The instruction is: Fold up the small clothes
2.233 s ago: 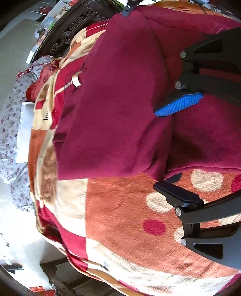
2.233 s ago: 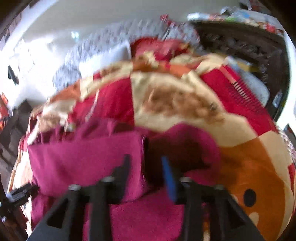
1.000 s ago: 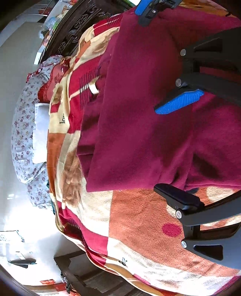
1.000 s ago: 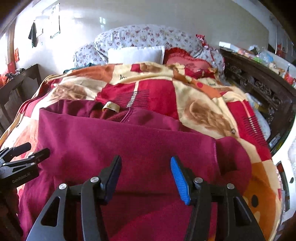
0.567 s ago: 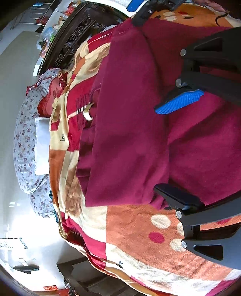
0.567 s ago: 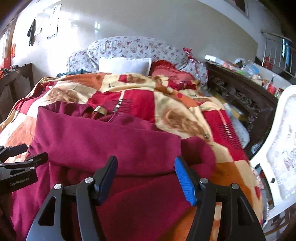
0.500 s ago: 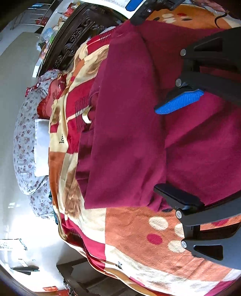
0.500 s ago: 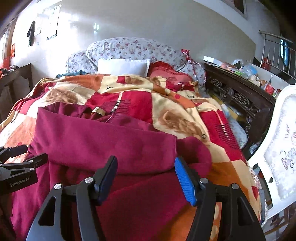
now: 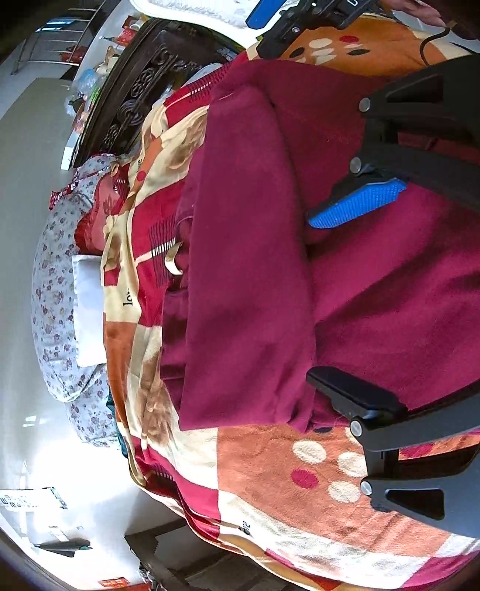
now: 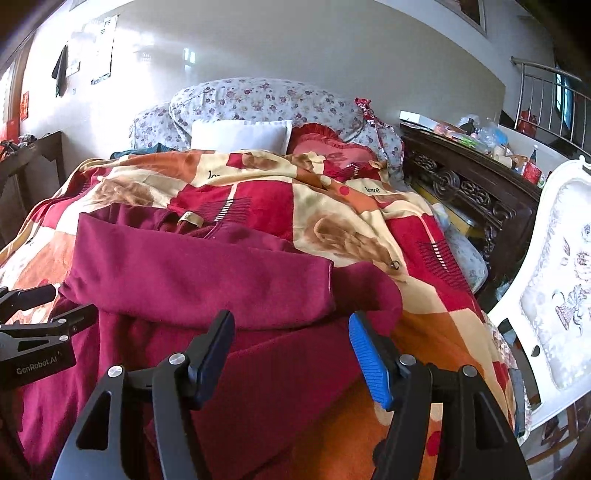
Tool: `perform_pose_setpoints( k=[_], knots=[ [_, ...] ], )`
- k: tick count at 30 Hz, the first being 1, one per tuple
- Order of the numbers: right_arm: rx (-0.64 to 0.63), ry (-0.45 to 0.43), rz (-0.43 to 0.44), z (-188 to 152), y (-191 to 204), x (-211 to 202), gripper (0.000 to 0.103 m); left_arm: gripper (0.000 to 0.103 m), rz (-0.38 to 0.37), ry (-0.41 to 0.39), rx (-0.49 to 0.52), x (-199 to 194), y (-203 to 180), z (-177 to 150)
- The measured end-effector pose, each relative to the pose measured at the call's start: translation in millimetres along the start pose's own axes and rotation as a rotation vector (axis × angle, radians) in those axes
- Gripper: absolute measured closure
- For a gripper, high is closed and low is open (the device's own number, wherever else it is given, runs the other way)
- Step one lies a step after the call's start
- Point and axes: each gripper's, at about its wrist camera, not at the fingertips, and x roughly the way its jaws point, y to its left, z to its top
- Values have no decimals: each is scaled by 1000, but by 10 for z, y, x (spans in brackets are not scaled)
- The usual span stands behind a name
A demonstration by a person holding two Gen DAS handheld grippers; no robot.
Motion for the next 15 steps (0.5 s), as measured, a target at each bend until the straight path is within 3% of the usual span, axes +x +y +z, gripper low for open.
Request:
perform_pose_setpoints(
  k=[5,11,15],
  knots=[
    [35,21,17,-87,-179,26,34,26,-27,29,26,-14,-131,-83],
    [131,80,31,-350,-624,138,34,23,-147,127,84,37,-411,-333],
    [172,105,46,-503,-806,169,34,23,-172,177,122,138,-646,-487]
  ],
)
